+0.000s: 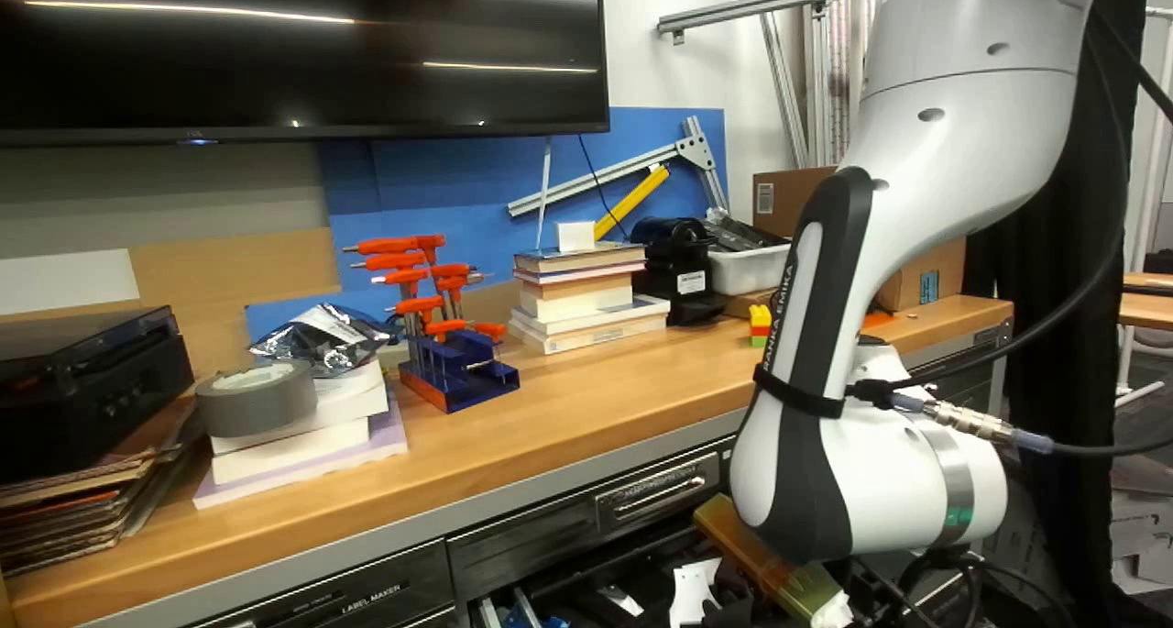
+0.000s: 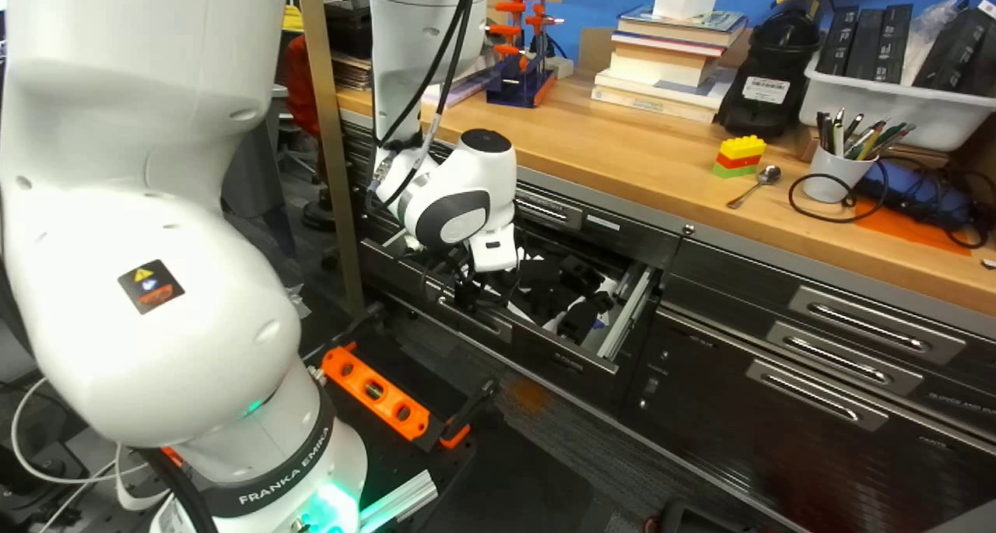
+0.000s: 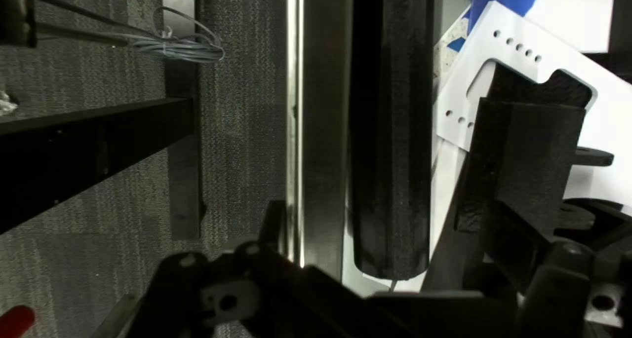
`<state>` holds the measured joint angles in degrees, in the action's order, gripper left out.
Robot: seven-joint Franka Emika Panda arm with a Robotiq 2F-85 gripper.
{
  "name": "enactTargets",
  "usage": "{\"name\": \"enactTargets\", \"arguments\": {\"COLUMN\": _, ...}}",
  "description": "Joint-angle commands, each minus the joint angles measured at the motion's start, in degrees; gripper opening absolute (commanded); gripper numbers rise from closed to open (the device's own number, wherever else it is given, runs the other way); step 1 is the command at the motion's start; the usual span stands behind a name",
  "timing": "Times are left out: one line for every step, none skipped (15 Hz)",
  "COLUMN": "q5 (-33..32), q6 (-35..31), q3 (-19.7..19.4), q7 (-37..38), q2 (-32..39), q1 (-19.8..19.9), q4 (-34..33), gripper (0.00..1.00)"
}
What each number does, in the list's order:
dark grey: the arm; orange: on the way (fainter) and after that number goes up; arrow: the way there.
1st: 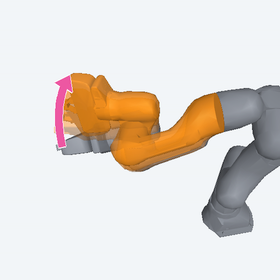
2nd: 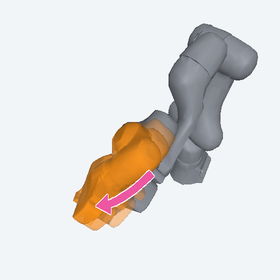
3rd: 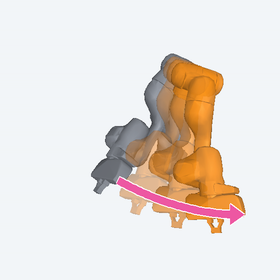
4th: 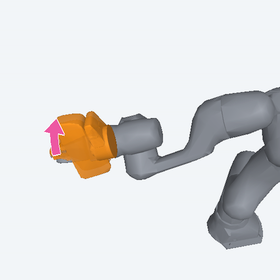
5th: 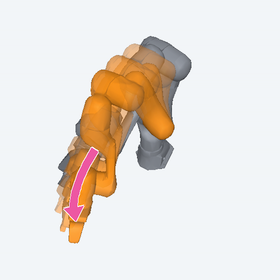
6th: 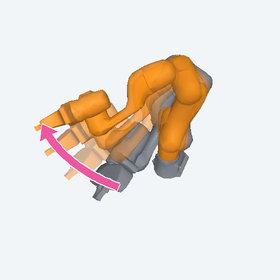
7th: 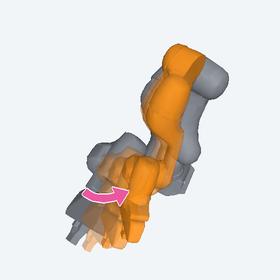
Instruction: Place the black objects inside the open drawer then close the drawer
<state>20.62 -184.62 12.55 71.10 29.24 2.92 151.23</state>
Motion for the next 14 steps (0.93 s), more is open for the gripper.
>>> {"name": "enactTargets", "arguments": {"q5": -0.1, "q6": -5.8, "q3": 3.9, "q7": -2.4, "q2": 3.3, "q1": 3.1, "q4": -4.0, "gripper": 1.0}}
{"name": "enactTargets", "arguments": {"q5": -0.5, "q6": -6.6, "q3": 4.9, "q7": -2.7, "q2": 4.4, "q1": 3.9, "q4": -5.3, "gripper": 1.0}}
{"name": "enactTargets", "arguments": {"q5": -0.8, "q6": -7.1, "q3": 5.1, "q7": -3.0, "q2": 5.3, "q1": 3.8, "q4": -6.4, "gripper": 1.0}}
{"name": "enactTargets", "arguments": {"q5": -1.1, "q6": -7.1, "q3": 5.2, "q7": -3.4, "q2": 5.9, "q1": 3.8, "q4": -7.4, "gripper": 1.0}}
{"name": "enactTargets", "arguments": {"q5": -1.1, "q6": -7.4, "q3": 5.1, "q7": -4.0, "q2": 6.4, "q1": 3.5, "q4": -8.4, "gripper": 1.0}}
{"name": "enactTargets", "arguments": {"q5": -1.0, "q6": -7.5, "q3": 5.0, "q7": -4.5, "q2": 6.8, "q1": 3.3, "q4": -9.3, "gripper": 1.0}}
{"name": "enactTargets", "arguments": {"q5": -0.9, "q6": -7.5, "q3": 4.8, "q7": -5.0, "q2": 6.9, "q1": 2.8, "q4": -10.2, "gripper": 1.0}}
{"name": "enactTargets", "arguments": {"q5": -0.8, "q6": -7.3, "q3": 4.4, "q7": -5.5, "q2": 6.9, "q1": 2.2, "q4": -10.9, "gripper": 1.0}}
{"name": "enactTargets", "arguments": {"q5": -0.5, "q6": -7.3, "q3": 3.9, "q7": -6.1, "q2": 6.9, "q1": 1.4, "q4": -11.4, "gripper": 1.0}}
{"name": "enactTargets", "arguments": {"q5": -0.3, "q6": -7.4, "q3": 3.6, "q7": -6.7, "q2": 6.7, "q1": 0.9, "q4": -11.7, "gripper": 1.0}}
{"name": "enactTargets", "arguments": {"q5": 0.0, "q6": -7.4, "q3": 3.3, "q7": -7.1, "q2": 6.3, "q1": 0.3, "q4": -11.9, "gripper": 1.0}}
{"name": "enactTargets", "arguments": {"q5": 0.0, "q6": -7.3, "q3": 3.1, "q7": -7.6, "q2": 5.9, "q1": -0.1, "q4": -12.0, "gripper": 1.0}}
{"name": "enactTargets", "arguments": {"q5": 0.4, "q6": -6.8, "q3": 1.9, "q7": -8.1, "q2": 4.5, "q1": -1.7, "q4": -11.6, "gripper": 1.0}}
{"name": "enactTargets", "arguments": {"q5": 1.1, "q6": -6.5, "q3": 0.1, "q7": -8.6, "q2": 2.9, "q1": -3.9, "q4": -10.9, "gripper": 1.0}}
